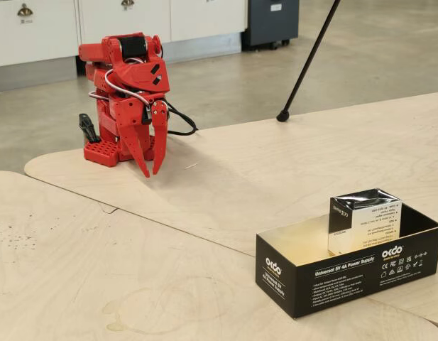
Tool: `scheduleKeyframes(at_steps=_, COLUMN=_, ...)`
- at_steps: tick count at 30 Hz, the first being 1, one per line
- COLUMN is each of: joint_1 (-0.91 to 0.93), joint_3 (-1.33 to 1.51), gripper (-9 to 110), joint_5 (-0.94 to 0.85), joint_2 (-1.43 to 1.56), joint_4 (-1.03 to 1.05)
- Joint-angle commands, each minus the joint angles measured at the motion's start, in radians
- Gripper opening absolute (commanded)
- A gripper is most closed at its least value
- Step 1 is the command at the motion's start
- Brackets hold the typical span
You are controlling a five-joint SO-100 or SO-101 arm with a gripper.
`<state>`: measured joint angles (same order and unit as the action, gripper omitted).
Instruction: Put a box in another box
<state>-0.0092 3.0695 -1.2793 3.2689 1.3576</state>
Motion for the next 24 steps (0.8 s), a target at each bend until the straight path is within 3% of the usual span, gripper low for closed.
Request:
scheduleKeyframes(at_steps=1, joint_1=-0.011, joint_3=0.014, gripper=-1, joint_5=-0.020, joint_2=0.002, joint_4=0.017)
scheduleKeyframes(at_steps=24, joint_1=-0.014, joint_3=0.014, gripper=2, joint_5=-0.049, joint_2=0.002, joint_4=0.020)
